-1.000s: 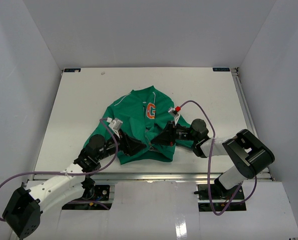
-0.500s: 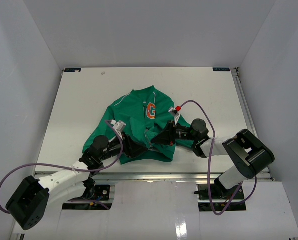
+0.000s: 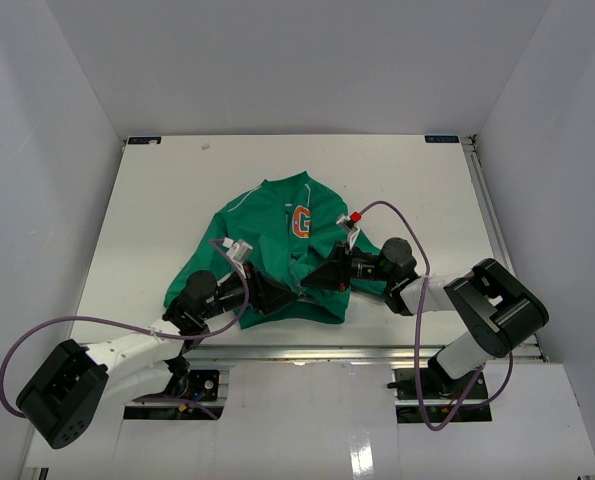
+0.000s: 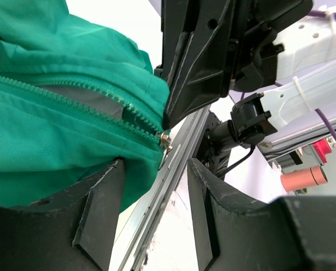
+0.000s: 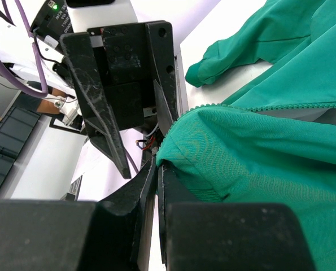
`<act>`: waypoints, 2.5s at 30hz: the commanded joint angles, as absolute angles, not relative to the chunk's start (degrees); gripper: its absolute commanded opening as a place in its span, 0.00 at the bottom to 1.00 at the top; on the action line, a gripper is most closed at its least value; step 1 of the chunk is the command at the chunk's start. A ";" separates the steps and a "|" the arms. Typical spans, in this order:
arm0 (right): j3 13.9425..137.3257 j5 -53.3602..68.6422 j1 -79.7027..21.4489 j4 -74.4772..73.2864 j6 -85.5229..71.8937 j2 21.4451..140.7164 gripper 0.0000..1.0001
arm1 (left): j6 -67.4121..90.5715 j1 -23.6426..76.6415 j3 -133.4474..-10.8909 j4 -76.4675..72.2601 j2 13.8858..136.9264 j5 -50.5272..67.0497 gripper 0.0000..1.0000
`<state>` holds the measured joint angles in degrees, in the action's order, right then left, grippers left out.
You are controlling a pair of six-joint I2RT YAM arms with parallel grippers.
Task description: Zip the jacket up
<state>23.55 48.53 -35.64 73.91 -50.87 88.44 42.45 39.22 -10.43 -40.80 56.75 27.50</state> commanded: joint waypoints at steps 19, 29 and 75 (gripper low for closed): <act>23.38 50.03 -35.51 88.66 -53.10 88.47 0.08 | 42.93 39.46 -9.93 -51.47 59.59 31.50 0.20; 24.15 51.23 -35.58 87.23 -52.30 88.62 0.08 | 40.46 39.46 -11.52 -46.66 59.43 32.54 0.00; 20.55 26.89 -35.84 37.09 -30.45 60.78 0.56 | 33.19 39.02 -15.06 -32.54 57.89 32.49 0.00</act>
